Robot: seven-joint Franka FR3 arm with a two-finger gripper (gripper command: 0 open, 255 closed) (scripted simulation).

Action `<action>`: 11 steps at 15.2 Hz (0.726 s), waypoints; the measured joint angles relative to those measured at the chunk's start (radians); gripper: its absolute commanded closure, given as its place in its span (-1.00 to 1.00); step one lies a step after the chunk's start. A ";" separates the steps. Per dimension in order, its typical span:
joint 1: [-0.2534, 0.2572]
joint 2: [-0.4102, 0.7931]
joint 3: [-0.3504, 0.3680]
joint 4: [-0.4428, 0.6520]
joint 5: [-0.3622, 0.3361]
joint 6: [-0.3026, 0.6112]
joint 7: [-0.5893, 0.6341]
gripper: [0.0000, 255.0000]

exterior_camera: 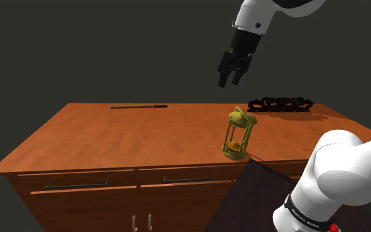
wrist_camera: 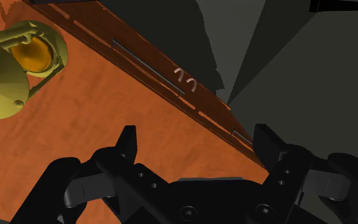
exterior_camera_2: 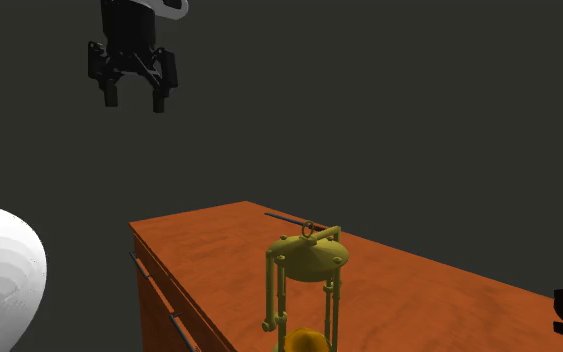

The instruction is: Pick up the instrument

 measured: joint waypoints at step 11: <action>-0.118 0.032 -0.079 -0.169 -0.090 0.136 0.016 -1.00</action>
